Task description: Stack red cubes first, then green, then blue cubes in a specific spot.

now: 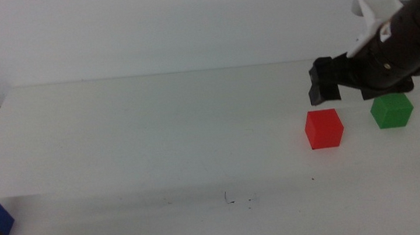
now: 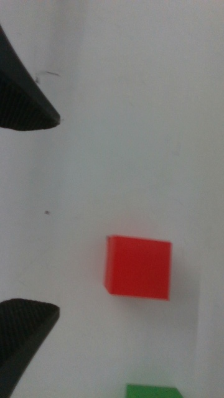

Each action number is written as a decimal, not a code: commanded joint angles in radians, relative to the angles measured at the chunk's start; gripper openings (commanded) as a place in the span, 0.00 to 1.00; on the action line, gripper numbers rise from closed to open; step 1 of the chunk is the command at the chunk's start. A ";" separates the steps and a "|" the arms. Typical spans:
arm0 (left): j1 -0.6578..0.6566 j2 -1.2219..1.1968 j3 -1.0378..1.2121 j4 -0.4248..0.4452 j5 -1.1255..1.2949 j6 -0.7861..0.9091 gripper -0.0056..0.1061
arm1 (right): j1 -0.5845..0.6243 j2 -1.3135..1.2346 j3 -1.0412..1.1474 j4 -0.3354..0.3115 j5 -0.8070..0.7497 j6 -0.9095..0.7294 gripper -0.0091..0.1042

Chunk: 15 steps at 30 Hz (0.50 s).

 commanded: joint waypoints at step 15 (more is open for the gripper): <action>-0.002 -0.004 0.000 -0.004 -0.011 -0.007 0.88 | -0.100 0.306 -0.196 -0.043 0.057 -0.019 0.85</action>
